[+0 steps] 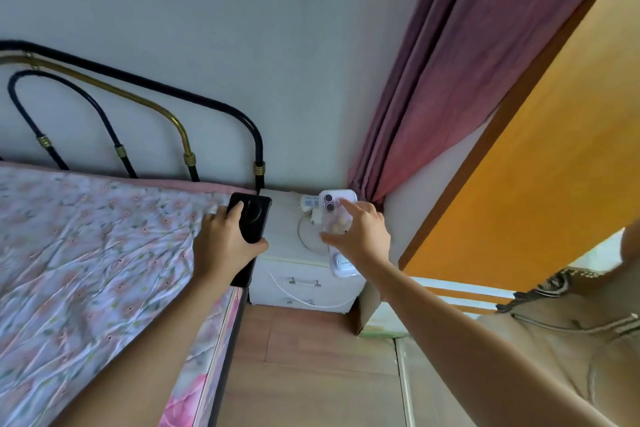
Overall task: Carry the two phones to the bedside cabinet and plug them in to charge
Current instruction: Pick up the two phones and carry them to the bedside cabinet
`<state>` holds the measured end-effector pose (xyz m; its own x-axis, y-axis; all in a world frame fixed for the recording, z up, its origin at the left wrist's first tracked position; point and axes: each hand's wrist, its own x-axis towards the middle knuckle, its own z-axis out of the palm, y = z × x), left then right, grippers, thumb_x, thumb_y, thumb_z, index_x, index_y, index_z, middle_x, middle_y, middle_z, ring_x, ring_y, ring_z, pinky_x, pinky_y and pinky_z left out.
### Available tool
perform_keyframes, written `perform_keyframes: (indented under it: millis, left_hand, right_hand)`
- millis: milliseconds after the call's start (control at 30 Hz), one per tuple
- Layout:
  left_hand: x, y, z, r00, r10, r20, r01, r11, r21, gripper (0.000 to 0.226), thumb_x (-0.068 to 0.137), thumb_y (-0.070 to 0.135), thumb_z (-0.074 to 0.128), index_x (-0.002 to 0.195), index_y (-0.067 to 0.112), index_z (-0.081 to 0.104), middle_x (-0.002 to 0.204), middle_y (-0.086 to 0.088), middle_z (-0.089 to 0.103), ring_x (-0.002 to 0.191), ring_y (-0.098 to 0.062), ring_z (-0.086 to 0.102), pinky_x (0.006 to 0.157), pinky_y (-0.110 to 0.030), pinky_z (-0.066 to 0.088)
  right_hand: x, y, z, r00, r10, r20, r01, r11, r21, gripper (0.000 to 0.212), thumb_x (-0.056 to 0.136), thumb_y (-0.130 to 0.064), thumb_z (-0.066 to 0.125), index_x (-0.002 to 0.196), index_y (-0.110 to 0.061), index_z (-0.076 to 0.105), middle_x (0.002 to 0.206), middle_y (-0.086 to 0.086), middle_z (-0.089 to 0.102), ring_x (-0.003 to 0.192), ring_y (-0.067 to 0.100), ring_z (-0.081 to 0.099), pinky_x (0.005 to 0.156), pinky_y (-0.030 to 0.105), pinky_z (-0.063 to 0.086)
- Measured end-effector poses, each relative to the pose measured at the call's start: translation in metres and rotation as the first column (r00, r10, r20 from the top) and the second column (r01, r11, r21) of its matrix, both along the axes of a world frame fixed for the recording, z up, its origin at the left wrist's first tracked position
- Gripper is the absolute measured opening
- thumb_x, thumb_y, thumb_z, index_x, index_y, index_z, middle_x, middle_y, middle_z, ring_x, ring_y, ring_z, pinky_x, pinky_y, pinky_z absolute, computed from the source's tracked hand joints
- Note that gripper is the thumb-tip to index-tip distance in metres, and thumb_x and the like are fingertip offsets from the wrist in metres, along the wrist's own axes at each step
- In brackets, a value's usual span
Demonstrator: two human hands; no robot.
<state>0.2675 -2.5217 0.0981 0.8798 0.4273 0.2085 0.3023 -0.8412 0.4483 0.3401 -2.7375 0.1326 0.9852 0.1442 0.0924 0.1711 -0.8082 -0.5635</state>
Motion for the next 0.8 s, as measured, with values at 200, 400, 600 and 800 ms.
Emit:
perform_keyframes:
  millis: [200,400,600,800]
  left_hand:
    - [0.061,0.026,-0.018,0.999,0.023,-0.034,-0.023,1.000,-0.007,0.082,0.056,0.039,0.079,0.129,0.010,0.053,0.111,-0.012,0.063,0.102,-0.038,0.053,0.062,-0.039,0.047]
    - [0.128,0.064,-0.047,0.995,0.014,-0.098,-0.017,0.999,-0.032,0.082,0.057,0.040,0.077,0.130,0.012,0.051,0.112,-0.012,0.062,0.102,-0.038,0.052,0.064,-0.038,0.046]
    - [0.202,0.102,-0.073,0.992,-0.032,-0.125,0.022,0.996,-0.083,0.081,0.056,0.038,0.077,0.128,0.012,0.053,0.111,-0.013,0.063,0.100,-0.039,0.054,0.064,-0.037,0.046]
    - [0.259,0.127,-0.111,0.983,-0.030,-0.180,-0.008,0.978,-0.210,0.079,0.057,0.038,0.075,0.129,0.012,0.052,0.109,-0.013,0.064,0.102,-0.038,0.055,0.070,-0.041,0.053]
  right_hand:
    - [0.067,0.030,-0.020,0.999,0.019,-0.026,-0.019,1.000,-0.020,0.069,0.059,-0.044,0.077,0.122,-0.039,0.052,0.123,-0.002,0.052,0.113,0.023,0.045,0.077,0.035,0.045]
    - [0.131,0.067,-0.047,0.997,-0.020,-0.070,0.017,0.999,-0.049,0.071,0.058,-0.045,0.077,0.124,-0.037,0.052,0.123,0.000,0.052,0.112,0.025,0.046,0.075,0.032,0.040]
    - [0.195,0.103,-0.069,0.987,-0.077,-0.138,0.069,0.996,-0.062,0.067,0.057,-0.044,0.077,0.120,-0.037,0.053,0.122,0.001,0.052,0.111,0.025,0.047,0.072,0.030,0.036]
    - [0.243,0.127,-0.104,0.975,-0.121,-0.189,0.102,0.989,-0.110,0.073,0.058,-0.044,0.077,0.124,-0.033,0.049,0.126,0.001,0.051,0.116,0.026,0.045,0.081,0.035,0.044]
